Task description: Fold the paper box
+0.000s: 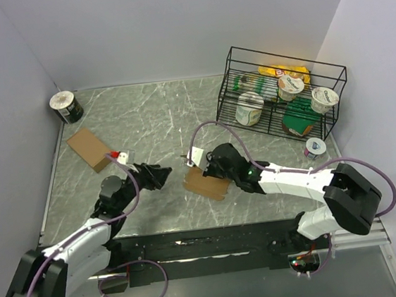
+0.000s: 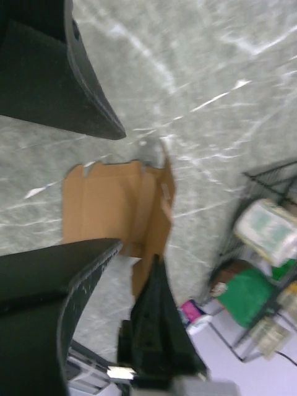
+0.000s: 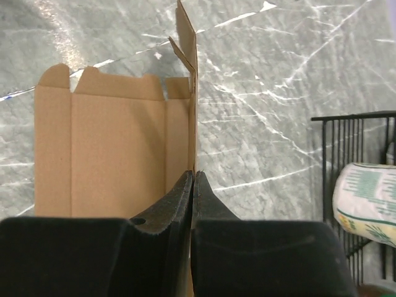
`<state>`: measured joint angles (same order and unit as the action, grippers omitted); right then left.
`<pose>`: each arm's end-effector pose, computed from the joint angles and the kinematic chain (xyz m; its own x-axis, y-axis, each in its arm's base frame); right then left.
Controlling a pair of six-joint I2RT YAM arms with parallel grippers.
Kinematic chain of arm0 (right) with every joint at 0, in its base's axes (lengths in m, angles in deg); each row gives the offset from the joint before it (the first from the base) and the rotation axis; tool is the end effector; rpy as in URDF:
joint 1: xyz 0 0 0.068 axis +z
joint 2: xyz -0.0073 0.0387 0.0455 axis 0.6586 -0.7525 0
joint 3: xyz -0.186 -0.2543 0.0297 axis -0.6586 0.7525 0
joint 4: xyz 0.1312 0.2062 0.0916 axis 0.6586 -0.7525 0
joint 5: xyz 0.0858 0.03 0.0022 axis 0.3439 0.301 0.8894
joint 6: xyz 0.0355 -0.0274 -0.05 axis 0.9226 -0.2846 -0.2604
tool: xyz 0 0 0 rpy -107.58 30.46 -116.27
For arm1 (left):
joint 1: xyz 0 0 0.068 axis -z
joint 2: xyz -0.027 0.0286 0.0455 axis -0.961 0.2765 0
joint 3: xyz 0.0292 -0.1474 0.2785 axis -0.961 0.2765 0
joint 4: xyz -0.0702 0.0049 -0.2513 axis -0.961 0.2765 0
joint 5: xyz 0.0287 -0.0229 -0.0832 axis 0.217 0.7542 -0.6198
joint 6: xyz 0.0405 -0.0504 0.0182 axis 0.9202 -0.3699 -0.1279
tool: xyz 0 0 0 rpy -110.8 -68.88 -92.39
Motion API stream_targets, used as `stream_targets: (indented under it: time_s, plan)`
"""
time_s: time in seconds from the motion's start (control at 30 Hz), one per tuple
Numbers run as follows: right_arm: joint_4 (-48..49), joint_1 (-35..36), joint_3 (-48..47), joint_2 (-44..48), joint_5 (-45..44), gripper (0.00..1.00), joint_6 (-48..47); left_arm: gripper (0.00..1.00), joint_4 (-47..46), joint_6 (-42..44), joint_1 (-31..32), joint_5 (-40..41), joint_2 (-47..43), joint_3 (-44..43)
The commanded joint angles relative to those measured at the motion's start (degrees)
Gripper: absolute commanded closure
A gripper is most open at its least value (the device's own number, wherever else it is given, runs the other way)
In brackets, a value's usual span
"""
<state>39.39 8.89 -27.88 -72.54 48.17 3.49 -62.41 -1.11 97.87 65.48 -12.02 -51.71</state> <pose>0.1941 0.2216 0.2477 0.0751 -0.7286 -0.6809 -0.7713 0.3903 -0.5027 0.1551 -0.0841 0.2289 -0.3682 -0.4053 -0.8367 0.5122 0.6626 -0.5464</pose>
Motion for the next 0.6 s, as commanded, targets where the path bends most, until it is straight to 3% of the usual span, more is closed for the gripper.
stream_targets:
  time_s: [0.0,0.3,0.57]
  plan:
    - [0.0,-0.6,-1.4,-2.1,3.1,1.00,2.0,0.34,-0.1,0.5,5.5,1.5,3.2,1.0]
    - [2.0,-2.4,-1.8,-5.1,2.0,1.00,3.4,0.41,-11.0,-3.4,15.9,4.7,15.4,-0.9]
    - [-3.2,-4.2,-5.2,-7.4,5.9,1.00,3.5,0.43,-18.4,-8.5,17.7,7.3,25.3,-4.6]
